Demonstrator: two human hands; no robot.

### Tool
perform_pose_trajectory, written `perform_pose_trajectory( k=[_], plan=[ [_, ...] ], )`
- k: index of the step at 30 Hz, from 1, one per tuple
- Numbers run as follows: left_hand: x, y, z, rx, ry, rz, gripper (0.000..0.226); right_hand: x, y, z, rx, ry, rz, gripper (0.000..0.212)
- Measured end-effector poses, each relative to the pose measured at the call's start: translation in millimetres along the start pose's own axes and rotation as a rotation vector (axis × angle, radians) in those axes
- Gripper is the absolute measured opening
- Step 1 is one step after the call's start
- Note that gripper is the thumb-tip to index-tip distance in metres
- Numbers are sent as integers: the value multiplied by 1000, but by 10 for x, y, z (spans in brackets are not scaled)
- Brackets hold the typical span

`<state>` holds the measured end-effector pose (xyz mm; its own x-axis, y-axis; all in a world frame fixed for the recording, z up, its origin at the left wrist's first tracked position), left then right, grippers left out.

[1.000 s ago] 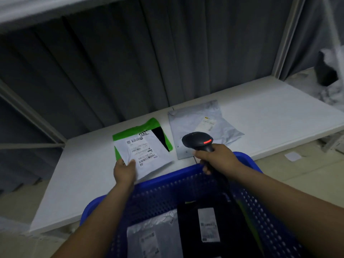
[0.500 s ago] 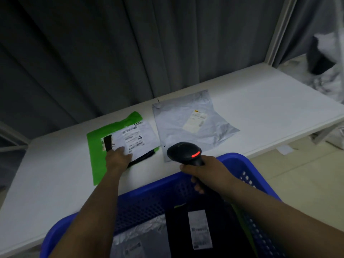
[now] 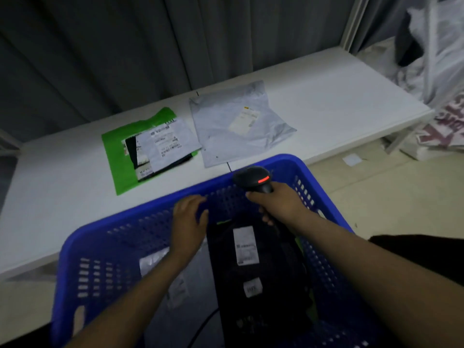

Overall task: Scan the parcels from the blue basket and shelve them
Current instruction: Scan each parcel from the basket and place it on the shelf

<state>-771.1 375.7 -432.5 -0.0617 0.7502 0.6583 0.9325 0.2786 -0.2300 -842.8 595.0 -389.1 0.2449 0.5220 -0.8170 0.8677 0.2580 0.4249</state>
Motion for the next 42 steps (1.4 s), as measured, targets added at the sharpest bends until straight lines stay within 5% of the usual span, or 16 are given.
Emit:
perform_pose_trajectory(
  k=[8,14,17,26,31,42],
  plan=[
    [-949,1339,1223,-534,153,-616,56,1576,295,211,175,24,287,27],
    [-1334,1651,1636,-454,261,-980,81,1865,226,176,122,44,310,26],
    [-1387,1608,1734,-371,336,-1045,66,1915,155,184,131,16,334,29],
    [-925,1324,1528,-215,504,-892,23,1739,150,313,43,-25,300,23],
    [-403,1240,947,-112,479,-651,18,1353,276,256,53,-38,204,27],
    [258,1109,-598,240,664,-508,28,261,917,14,-29,-38,-79,22]
  ],
)
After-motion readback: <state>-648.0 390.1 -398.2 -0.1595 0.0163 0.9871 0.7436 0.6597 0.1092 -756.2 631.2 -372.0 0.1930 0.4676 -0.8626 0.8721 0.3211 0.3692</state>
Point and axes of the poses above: each hand's wrist, its own y-axis away from the middle knuckle, its own z-axis out of the palm, x = y × z, the point moved 7 cm from there along -y, towards the middle knuckle, and after that the axes turned 6 degrees about y, right-handed, at the moved point
